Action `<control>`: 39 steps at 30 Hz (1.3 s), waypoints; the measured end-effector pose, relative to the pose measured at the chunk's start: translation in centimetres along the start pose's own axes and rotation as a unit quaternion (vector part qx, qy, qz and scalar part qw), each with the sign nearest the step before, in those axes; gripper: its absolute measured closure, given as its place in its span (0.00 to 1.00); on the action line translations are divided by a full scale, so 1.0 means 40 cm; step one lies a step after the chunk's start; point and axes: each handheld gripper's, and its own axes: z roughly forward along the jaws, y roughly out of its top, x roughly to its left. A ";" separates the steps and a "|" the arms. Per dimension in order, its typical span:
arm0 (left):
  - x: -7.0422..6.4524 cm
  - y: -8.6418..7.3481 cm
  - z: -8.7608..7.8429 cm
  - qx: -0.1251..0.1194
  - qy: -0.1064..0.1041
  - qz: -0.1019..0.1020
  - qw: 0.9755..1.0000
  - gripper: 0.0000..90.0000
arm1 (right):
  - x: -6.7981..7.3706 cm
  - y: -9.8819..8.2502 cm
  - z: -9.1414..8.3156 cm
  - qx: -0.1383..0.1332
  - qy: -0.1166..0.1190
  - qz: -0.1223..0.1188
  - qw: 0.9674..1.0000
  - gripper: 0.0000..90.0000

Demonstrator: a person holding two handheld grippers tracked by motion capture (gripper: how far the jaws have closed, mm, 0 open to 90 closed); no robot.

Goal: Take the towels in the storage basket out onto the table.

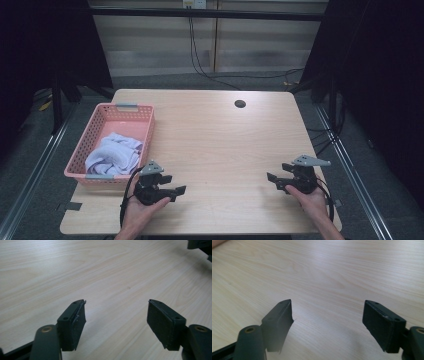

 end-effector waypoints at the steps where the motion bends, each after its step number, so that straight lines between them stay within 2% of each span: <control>1: 0.000 0.000 0.000 0.000 0.000 0.000 1.000 0.31 | 0.000 0.000 0.000 0.000 0.000 0.000 1.000 0.26; 2: 0.001 0.000 -0.002 0.000 0.003 0.001 1.000 0.31 | -0.001 0.001 -0.002 -0.005 0.010 0.002 1.000 0.26; 7: 0.002 0.000 -0.005 0.005 0.006 0.004 1.000 0.30 | 0.001 0.001 -0.003 -0.002 0.019 0.005 1.000 0.25; 9: -0.003 0.000 -0.007 0.006 -0.001 0.006 1.000 0.30 | 0.007 0.000 -0.002 0.007 0.021 -0.004 1.000 0.22; 11: -0.011 0.006 -0.017 0.006 -0.002 0.019 1.000 0.30 | 0.014 0.000 -0.007 0.007 0.028 -0.011 1.000 0.23; 14: -0.018 0.013 -0.029 0.000 -0.004 0.021 1.000 0.29 | 0.018 0.000 -0.012 0.009 0.027 -0.016 0.999 0.23; 15: -0.016 0.018 -0.037 -0.007 -0.015 0.016 1.000 0.28 | 0.018 -0.001 -0.018 0.007 0.028 -0.016 0.999 0.23; 16: -0.015 0.026 -0.051 -0.016 0.000 0.030 0.999 0.26 | 0.017 -0.002 -0.019 0.008 0.027 -0.014 0.999 0.23; 17: -0.013 0.029 -0.056 -0.017 0.012 0.032 0.999 0.27 | 0.015 -0.003 -0.019 0.007 0.028 -0.012 1.000 0.23; 18: -0.013 0.029 -0.056 -0.017 0.012 0.032 0.999 0.27 | 0.015 -0.003 -0.019 0.007 0.028 -0.012 1.000 0.23; 19: 0.000 0.034 -0.065 -0.018 0.006 0.024 1.000 0.27 | 0.012 -0.004 -0.017 0.008 0.030 -0.007 0.999 0.23; 21: 0.011 0.041 -0.078 -0.014 0.019 0.025 0.999 0.28 | 0.010 -0.004 -0.014 0.011 0.033 -0.004 0.999 0.22; 22: 0.011 0.041 -0.078 -0.014 0.019 0.025 0.999 0.29 | 0.010 -0.004 -0.014 0.011 0.033 -0.004 0.999 0.22; 23: 0.027 0.050 -0.098 -0.024 0.016 0.012 1.000 0.30 | 0.009 -0.003 -0.010 0.014 0.035 -0.006 0.999 0.22; 25: 0.039 0.059 -0.124 -0.037 0.038 0.004 0.999 0.33 | 0.011 -0.002 -0.008 0.016 0.036 -0.010 0.999 0.22; 26: 0.047 0.062 -0.137 -0.045 0.037 -0.001 0.998 0.33 | 0.012 -0.002 -0.007 0.018 0.037 -0.008 0.999 0.22; 30: 0.068 0.066 -0.168 -0.042 0.053 -0.007 0.998 0.32 | 0.017 -0.001 -0.007 0.020 0.039 -0.010 0.999 0.22; 31: 0.077 0.062 -0.178 -0.038 0.059 -0.001 0.998 0.32 | 0.019 -0.002 -0.008 0.019 0.040 -0.009 0.999 0.22; 33: 0.088 0.058 -0.184 -0.031 0.071 0.000 0.997 0.32 | 0.026 -0.004 -0.012 0.020 0.040 -0.017 0.999 0.23; 36: 0.104 0.052 -0.189 -0.026 0.076 -0.006 0.997 0.32 | 0.030 -0.005 -0.017 0.015 0.039 -0.020 0.999 0.24; 37: 0.111 0.053 -0.190 -0.021 0.086 -0.006 0.996 0.32 | 0.028 -0.005 -0.016 0.014 0.042 -0.018 0.999 0.24; 39: 0.124 0.058 -0.200 -0.021 0.084 -0.007 0.996 0.31 | 0.024 -0.005 -0.012 0.016 0.040 -0.015 0.999 0.22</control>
